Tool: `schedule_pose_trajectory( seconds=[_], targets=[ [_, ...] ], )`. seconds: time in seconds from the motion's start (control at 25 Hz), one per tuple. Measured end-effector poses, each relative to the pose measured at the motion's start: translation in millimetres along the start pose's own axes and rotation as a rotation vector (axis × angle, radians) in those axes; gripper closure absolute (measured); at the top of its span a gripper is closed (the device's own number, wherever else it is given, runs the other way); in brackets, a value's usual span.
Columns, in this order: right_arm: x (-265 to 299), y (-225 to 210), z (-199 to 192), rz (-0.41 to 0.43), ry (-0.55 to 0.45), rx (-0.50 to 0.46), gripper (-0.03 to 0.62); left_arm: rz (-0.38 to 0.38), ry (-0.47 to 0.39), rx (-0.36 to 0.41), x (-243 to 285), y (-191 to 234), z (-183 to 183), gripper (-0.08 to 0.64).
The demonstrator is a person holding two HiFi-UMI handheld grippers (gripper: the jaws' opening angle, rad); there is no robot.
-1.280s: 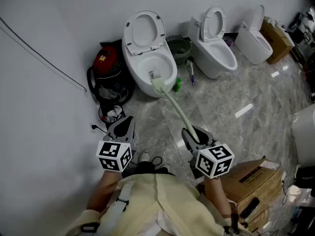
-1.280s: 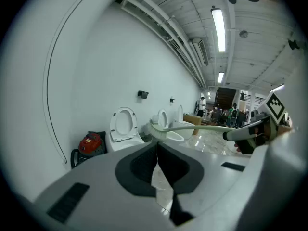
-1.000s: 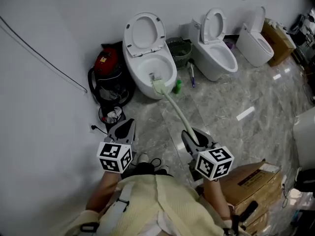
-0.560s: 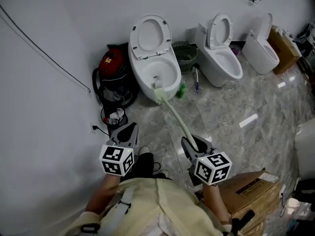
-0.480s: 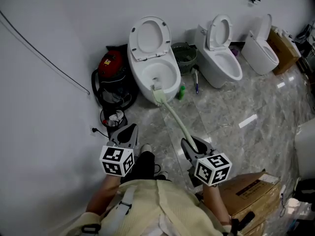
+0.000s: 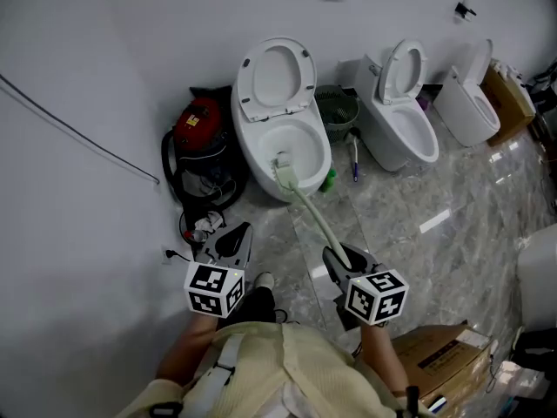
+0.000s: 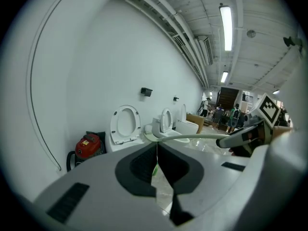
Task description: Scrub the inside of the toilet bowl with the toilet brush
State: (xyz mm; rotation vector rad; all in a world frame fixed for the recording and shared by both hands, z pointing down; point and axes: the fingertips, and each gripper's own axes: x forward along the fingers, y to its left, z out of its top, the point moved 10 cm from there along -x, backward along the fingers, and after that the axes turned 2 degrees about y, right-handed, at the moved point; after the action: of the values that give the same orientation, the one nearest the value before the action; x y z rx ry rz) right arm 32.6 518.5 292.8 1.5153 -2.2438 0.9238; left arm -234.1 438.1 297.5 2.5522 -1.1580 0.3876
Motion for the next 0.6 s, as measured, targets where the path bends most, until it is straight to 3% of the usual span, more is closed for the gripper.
schedule_pose_trajectory(
  seconds=[0.44, 0.6],
  targets=[
    [100.0, -14.2, 60.8, -0.032, 0.074, -0.042, 0.486, -0.042, 0.041, -0.012, 59.2, 77.5, 14.9, 0.546],
    [124.1, -24.2, 71.4, -0.038, 0.132, -0.054, 0.486, -0.040, 0.069, -0.054, 78.3, 96.3, 12.0, 0.546]
  ],
)
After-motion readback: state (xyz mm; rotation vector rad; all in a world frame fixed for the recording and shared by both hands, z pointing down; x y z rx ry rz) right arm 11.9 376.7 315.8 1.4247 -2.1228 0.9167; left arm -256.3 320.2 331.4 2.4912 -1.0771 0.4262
